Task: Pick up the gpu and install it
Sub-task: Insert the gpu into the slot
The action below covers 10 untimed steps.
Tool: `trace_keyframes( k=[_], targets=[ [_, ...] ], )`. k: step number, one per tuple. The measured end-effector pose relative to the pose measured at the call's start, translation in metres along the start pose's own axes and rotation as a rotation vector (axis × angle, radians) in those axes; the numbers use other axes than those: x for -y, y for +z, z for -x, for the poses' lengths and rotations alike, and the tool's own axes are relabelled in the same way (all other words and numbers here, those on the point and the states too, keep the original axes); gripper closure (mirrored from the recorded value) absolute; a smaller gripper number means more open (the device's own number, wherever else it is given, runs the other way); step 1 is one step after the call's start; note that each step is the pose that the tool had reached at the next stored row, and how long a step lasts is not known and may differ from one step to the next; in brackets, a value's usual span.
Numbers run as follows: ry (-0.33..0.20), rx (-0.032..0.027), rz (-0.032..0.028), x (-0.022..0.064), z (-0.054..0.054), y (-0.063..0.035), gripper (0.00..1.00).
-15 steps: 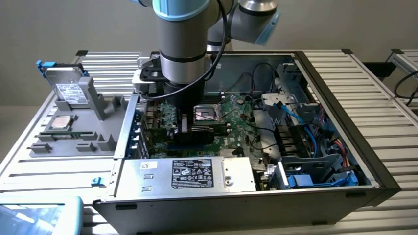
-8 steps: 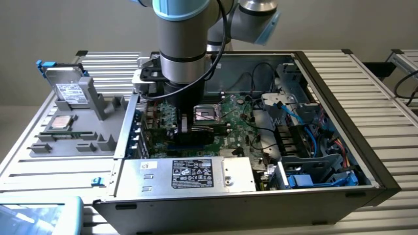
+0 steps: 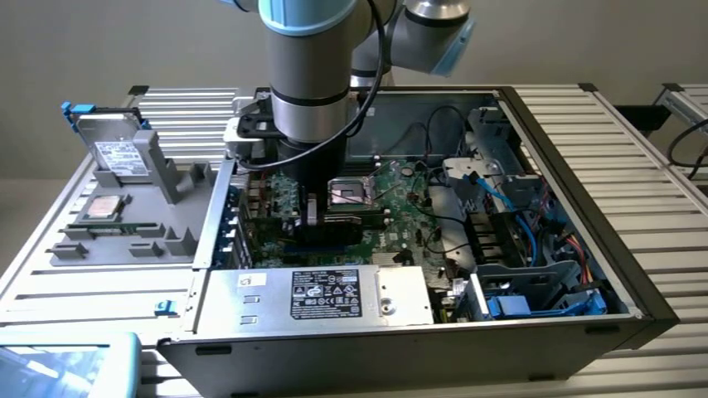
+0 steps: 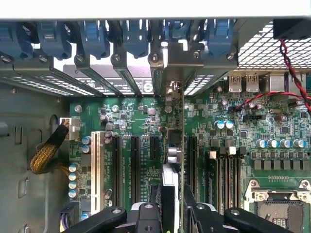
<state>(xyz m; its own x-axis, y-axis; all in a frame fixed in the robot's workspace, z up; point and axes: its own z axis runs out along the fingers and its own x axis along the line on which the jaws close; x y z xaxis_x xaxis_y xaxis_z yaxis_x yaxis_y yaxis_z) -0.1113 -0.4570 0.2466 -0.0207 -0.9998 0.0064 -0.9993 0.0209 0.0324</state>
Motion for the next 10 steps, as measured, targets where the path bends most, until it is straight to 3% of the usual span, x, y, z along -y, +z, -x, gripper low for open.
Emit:
trace_keyframes(
  k=[10],
  targets=[
    [0.016, 0.0023, 0.0031, 0.0, -0.0003, -0.0009, 0.72]
  ],
)
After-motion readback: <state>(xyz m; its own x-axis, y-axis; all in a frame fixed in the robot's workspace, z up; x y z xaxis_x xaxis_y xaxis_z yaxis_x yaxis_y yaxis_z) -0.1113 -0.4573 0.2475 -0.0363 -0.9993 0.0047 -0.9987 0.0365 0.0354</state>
